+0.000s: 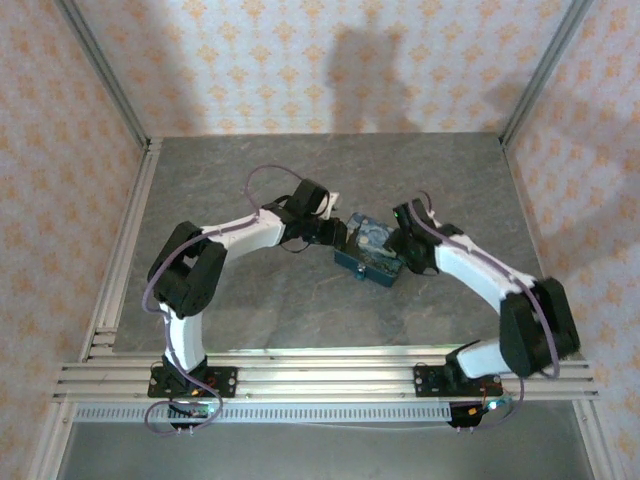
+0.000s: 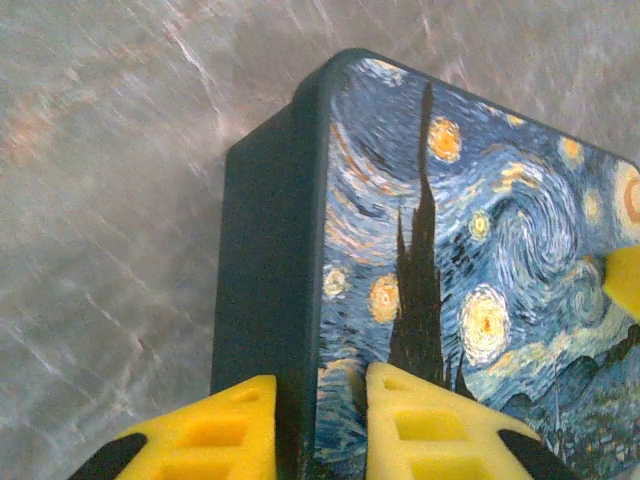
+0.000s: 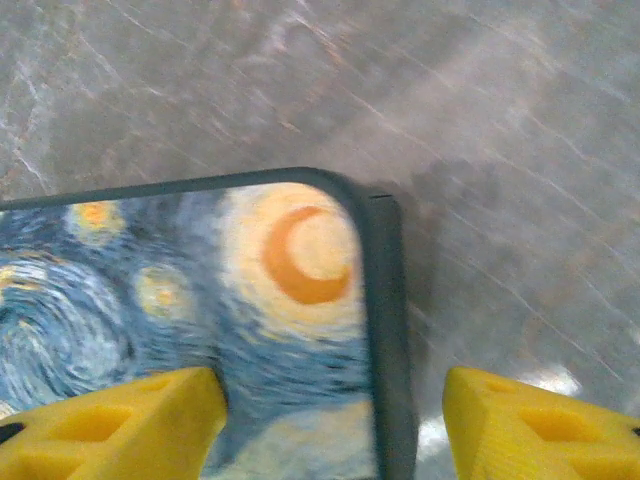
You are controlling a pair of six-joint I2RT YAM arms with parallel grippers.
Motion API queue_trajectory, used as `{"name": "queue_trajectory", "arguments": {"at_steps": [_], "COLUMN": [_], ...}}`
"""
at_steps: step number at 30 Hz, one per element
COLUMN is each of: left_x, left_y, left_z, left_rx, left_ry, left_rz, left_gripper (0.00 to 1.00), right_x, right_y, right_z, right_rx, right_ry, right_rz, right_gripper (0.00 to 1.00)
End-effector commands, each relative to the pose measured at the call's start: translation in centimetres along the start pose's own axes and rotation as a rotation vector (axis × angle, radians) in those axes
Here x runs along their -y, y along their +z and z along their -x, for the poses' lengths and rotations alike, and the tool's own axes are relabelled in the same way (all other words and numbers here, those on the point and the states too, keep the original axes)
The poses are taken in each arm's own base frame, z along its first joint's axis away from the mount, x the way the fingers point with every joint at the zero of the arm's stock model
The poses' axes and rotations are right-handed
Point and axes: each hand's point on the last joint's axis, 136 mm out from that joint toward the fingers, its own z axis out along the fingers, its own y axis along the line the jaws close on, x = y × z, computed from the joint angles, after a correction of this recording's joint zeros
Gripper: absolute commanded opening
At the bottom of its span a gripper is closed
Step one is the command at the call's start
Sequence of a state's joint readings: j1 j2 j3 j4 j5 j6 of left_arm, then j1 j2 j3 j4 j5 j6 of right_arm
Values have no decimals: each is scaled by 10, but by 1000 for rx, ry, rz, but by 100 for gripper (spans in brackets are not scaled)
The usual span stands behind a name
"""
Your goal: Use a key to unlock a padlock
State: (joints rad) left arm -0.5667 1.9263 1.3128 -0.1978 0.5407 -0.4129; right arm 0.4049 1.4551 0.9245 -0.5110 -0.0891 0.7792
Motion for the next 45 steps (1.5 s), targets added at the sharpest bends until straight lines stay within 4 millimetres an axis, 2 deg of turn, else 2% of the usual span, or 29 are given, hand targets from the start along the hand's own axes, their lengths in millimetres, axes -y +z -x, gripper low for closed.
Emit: {"name": "queue_trajectory", "arguments": {"at_steps": [1,8,11,13,15,18,23,26,28,32,38,45], "left_x": [-27,-69,-84,-91,-94,-93,-88,-92,-105,-142,-180,-201], "left_y": [13,-2,-9,-12,-15,-27,-66,-94,-112,-131,-129,-115], "left_z": [-1,50,63,67,68,72,88,97,98,89,69,55], "left_rx": [-52,7,24,26,23,42,104,141,156,118,-40,-145], "left_ry": [-65,-117,-128,-132,-126,-112,-72,-79,-101,-154,-112,-91], "left_rz": [63,159,201,226,244,269,332,372,416,505,580,638], "left_gripper": [18,17,18,19,23,31,43,48,50,50,49,44], "right_x": [-47,-131,-152,-158,-159,-158,-158,-158,-157,-152,-134,-98], "right_y": [24,68,81,87,85,71,34,13,-1,-18,-32,-34], "right_z": [14,43,49,53,59,70,89,96,97,88,59,26], "right_rx": [-31,-101,-122,-121,-107,-84,-29,1,12,17,14,7], "right_ry": [-125,-245,-267,-278,-292,-314,-351,-359,-353,-333,-298,-258], "right_rz": [49,119,136,130,114,84,55,61,70,105,154,133], "right_gripper": [62,60,60,61,64,69,76,79,80,81,81,81]}}
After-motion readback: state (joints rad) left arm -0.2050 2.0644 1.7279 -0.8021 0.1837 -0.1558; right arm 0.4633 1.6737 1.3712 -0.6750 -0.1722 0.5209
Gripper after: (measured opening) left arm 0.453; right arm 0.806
